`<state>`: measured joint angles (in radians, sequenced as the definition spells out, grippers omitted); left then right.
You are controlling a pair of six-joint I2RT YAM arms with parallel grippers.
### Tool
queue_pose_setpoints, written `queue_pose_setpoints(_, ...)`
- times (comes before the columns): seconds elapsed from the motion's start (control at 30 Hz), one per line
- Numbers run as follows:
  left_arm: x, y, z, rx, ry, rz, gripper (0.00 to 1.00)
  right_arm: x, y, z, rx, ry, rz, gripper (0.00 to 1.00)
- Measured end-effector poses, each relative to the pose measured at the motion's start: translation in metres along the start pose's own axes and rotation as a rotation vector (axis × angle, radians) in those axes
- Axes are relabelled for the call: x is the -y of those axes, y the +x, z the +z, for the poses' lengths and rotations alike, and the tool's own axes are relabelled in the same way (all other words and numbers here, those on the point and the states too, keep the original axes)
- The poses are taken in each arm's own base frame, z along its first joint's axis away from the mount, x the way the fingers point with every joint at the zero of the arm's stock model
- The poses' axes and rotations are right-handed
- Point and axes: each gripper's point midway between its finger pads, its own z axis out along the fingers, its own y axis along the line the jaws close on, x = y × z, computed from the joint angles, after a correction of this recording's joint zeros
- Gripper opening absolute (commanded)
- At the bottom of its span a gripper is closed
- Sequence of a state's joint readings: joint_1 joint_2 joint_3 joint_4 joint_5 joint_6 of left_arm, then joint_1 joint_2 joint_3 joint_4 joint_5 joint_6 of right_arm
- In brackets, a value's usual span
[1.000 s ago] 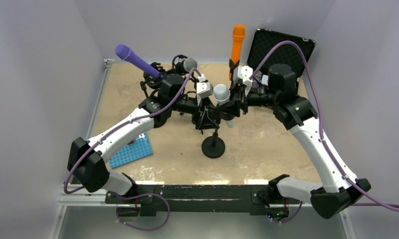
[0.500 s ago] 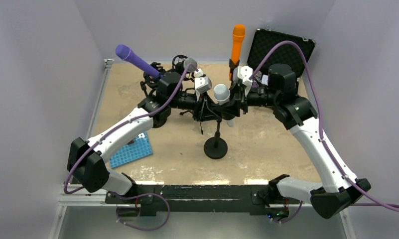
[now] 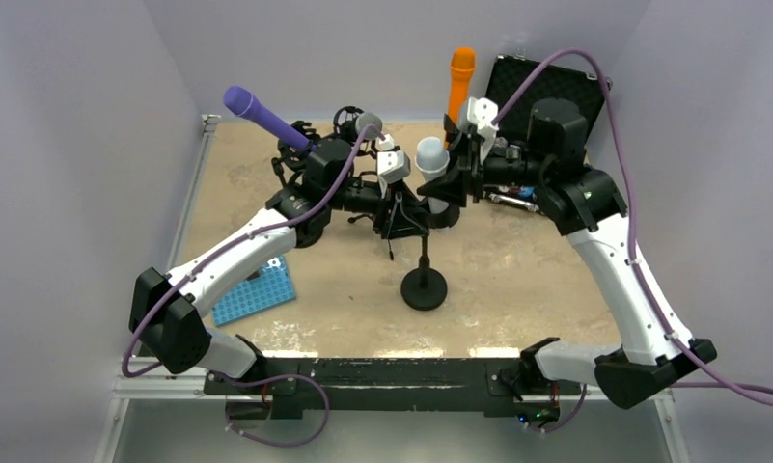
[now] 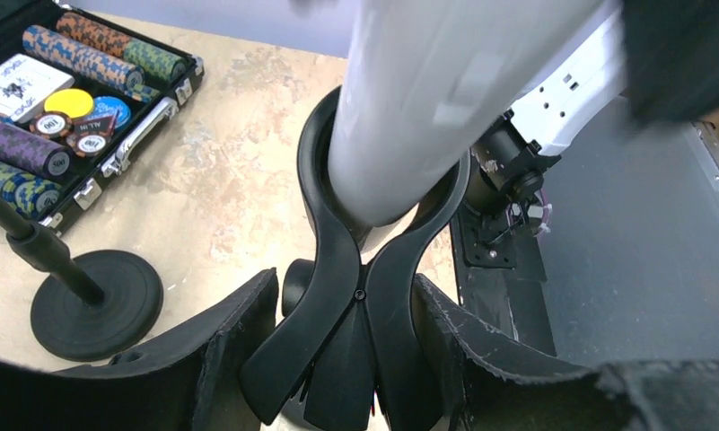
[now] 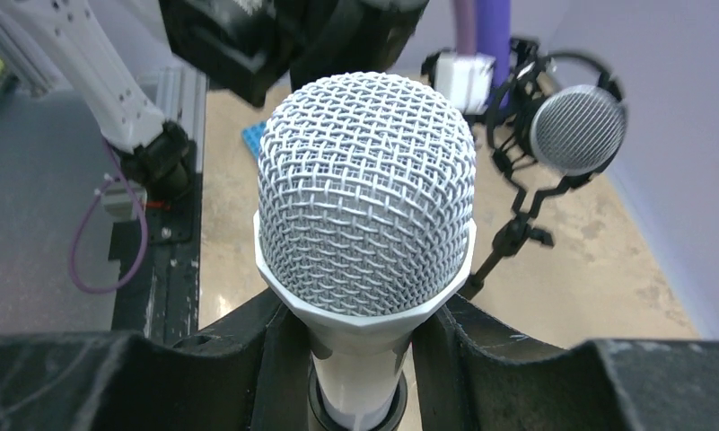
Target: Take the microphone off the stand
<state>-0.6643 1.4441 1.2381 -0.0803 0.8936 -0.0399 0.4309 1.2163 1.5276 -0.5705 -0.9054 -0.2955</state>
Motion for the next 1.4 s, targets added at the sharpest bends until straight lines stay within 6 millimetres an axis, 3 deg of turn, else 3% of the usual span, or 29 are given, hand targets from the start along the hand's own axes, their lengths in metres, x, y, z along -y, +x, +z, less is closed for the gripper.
queue_pose_setpoints(0.27,0.004,-0.024,-0.006,0.052,-0.017,0.099,0.0,0.001,-0.096,-0.017,0.142,0.038,-0.036,0.0)
queue_pose_setpoints(0.33,0.002,-0.014,-0.006,0.022,-0.029,0.077,0.0,-0.005,-0.129,-0.03,0.218,0.057,-0.113,0.0)
queue_pose_setpoints(0.43,0.0,0.004,-0.005,-0.028,-0.024,0.025,0.0,-0.019,-0.162,-0.051,0.305,0.089,-0.208,0.0)
queue_pose_setpoints(0.6,0.002,0.004,-0.005,-0.03,-0.02,0.037,0.0,-0.036,-0.182,-0.073,0.364,0.129,-0.29,0.0)
queue_pose_setpoints(0.7,0.002,0.005,-0.005,-0.033,-0.018,0.045,0.0,-0.017,-0.175,-0.081,0.338,0.26,-0.311,0.0)
queue_pose_setpoints(0.77,0.002,0.005,-0.006,-0.034,-0.018,0.049,0.0,0.009,-0.152,-0.086,0.27,0.385,-0.279,0.0)
queue_pose_setpoints(0.83,0.003,0.005,-0.006,-0.036,-0.018,0.049,0.0,0.042,-0.106,-0.097,0.16,0.529,-0.206,0.0)
queue_pose_setpoints(0.9,0.003,0.005,-0.007,-0.038,-0.02,0.052,0.0,0.076,-0.039,-0.116,0.009,0.677,-0.09,0.0)
queue_pose_setpoints(1.0,0.003,0.006,-0.008,-0.044,-0.02,0.057,0.0,0.104,0.077,-0.148,-0.246,0.83,0.103,0.0)
queue_pose_setpoints(1.1,0.004,0.006,-0.008,-0.046,-0.019,0.06,0.0,0.097,0.183,-0.178,-0.502,0.906,0.33,0.0)
queue_pose_setpoints(1.17,0.004,0.006,-0.008,-0.046,-0.019,0.06,0.0,0.082,0.23,-0.199,-0.633,0.947,0.465,0.0)
queue_pose_setpoints(1.4,0.004,0.006,-0.009,-0.047,-0.019,0.059,0.0,0.039,0.327,-0.252,-0.87,1.082,0.713,0.0)
